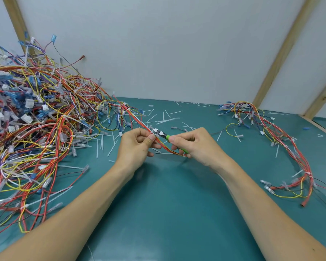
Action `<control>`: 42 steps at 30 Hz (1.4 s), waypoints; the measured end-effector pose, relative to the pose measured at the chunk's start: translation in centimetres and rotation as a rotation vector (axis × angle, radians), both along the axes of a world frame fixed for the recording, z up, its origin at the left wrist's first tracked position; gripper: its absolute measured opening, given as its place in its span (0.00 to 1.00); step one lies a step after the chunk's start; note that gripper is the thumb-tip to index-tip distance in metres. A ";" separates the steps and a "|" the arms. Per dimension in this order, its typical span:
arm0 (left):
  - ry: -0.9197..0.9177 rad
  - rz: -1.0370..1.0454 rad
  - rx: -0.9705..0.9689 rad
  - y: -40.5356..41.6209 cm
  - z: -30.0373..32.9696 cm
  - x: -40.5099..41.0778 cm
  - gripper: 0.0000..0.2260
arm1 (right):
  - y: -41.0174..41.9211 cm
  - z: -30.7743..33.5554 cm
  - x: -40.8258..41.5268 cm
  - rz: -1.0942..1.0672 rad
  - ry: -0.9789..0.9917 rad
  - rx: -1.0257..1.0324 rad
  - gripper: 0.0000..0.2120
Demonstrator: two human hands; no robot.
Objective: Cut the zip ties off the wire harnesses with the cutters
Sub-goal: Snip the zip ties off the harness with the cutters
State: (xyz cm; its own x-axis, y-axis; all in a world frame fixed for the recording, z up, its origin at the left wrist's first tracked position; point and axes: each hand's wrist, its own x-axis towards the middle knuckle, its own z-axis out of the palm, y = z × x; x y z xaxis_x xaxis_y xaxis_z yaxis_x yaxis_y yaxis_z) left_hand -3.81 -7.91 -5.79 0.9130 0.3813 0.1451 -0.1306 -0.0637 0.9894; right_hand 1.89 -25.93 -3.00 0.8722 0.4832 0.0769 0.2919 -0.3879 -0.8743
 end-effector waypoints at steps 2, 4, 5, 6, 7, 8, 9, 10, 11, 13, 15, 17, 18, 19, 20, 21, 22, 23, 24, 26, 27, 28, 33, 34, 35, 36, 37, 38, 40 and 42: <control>-0.006 0.003 0.000 0.1 0.1 0.0 0.08 | 0.1 -0.1 0.0 -0.010 -0.008 -0.008 0.14; -0.018 0.004 -0.009 0.1 0.2 0.0 0.08 | 0.3 -0.2 0.0 -0.035 0.005 0.022 0.16; -0.023 0.002 -0.014 0.0 0.3 0.0 0.08 | 0.5 -0.2 0.0 -0.065 0.035 0.076 0.16; -0.027 -0.002 -0.017 0.0 0.3 0.0 0.08 | 0.6 -0.1 0.0 -0.104 0.073 0.142 0.16; -0.028 -0.009 -0.018 0.0 0.4 -0.1 0.08 | 0.7 0.0 0.1 -0.148 0.104 0.197 0.16; -0.028 -0.016 -0.017 0.0 0.4 -0.1 0.08 | 0.7 0.2 0.1 -0.186 0.130 0.235 0.17; -0.027 -0.022 -0.016 0.0 0.4 -0.1 0.07 | 0.6 0.3 0.3 -0.212 0.156 0.258 0.17; -0.025 -0.027 -0.016 0.0 0.4 -0.1 0.06 | 0.5 0.5 0.3 -0.228 0.188 0.267 0.17; -0.023 -0.031 -0.020 0.0 0.4 -0.1 0.05 | 0.4 0.6 0.4 -0.238 0.217 0.268 0.17; -0.027 -0.039 -0.036 0.0 0.4 -0.1 0.06 | 0.2 0.8 0.6 -0.253 0.247 0.267 0.18; -0.027 -0.047 -0.052 0.0 0.4 -0.2 0.07 | -0.3 1.0 1.0 -0.272 0.236 0.317 0.20; -0.029 -0.045 -0.073 -0.1 0.6 -0.2 0.08 | -1.0 1.3 1.4 -0.285 0.195 0.385 0.18; -0.034 -0.039 -0.090 -0.1 0.7 -0.2 0.07 | -1.3 1.4 1.6 -0.295 0.155 0.401 0.14; -0.043 -0.029 -0.111 0.0 0.8 -0.2 0.07 | -1.6 1.4 1.8 -0.313 0.090 0.384 0.09; -0.056 -0.016 -0.139 0.0 0.9 -0.1 0.06 | -1.9 1.3 2.0 -0.328 0.027 0.339 0.04; -0.071 -0.001 -0.171 0.2 1.1 -0.1 0.06 | -2.2 1.2 2.1 -0.328 -0.024 0.274 0.07; -0.085 0.019 -0.210 0.4 1.3 -0.1 0.06 | -2.4 1.2 2.1 -0.293 -0.043 0.205 0.11; -0.096 0.041 -0.254 0.7 1.4 -0.1 0.06 | -2.5 1.2 2.0 -0.226 -0.034 0.138 0.13; -0.102 0.065 -0.303 1.1 1.6 0.0 0.06 | -2.5 1.3 1.7 -0.143 -0.012 0.089 0.15; -0.104 0.101 -0.405 1.7 1.7 -0.1 0.06 | -2.2 1.1 1.2 0.011 0.024 0.046 0.16; -0.100 0.111 -0.451 2.0 1.8 0.0 0.05 | -1.9 1.0 0.9 0.058 0.028 0.053 0.16; -0.093 0.120 -0.484 2.2 1.8 0.0 0.05 | -1.5 0.9 0.6 0.081 0.025 0.080 0.15; -0.083 0.128 -0.535 2.3 1.6 0.2 0.05 | 0.2 -0.1 0.0 -0.009 -0.030 0.201 0.15; -0.089 0.118 -0.537 2.2 1.5 0.2 0.05 | 0.3 -0.2 0.0 -0.032 -0.046 0.220 0.13; -0.094 0.101 -0.539 2.2 1.5 0.2 0.05 | 0.4 -0.4 0.1 -0.049 -0.057 0.235 0.12; -0.102 0.080 -0.537 2.1 1.5 0.2 0.06 | 0.5 -0.5 0.1 -0.062 -0.061 0.244 0.11; -0.109 0.053 -0.526 2.0 1.4 0.2 0.08 | 0.6 -0.6 0.1 -0.076 -0.060 0.252 0.10; -0.115 0.025 -0.497 1.7 1.4 0.2 0.10 | 0.7 -0.6 0.1 -0.093 -0.048 0.263 0.10; -0.120 -0.016 -0.362 1.0 1.3 0.1 0.15 | 1.0 -0.6 0.0 -0.127 0.016 0.319 0.08; -0.139 -0.090 -0.170 0.0 1.0 0.0 0.14 | 1.1 -0.6 -0.2 -0.120 0.121 0.399 0.07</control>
State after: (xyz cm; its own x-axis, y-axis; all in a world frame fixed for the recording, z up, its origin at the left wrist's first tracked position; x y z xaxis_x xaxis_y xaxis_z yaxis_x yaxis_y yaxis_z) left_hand -3.78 -7.86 -4.84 0.9202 0.3287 0.2123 -0.2640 0.1209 0.9569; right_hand 1.69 -24.80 -3.63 0.9344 0.3312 0.1313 0.1520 -0.0374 -0.9877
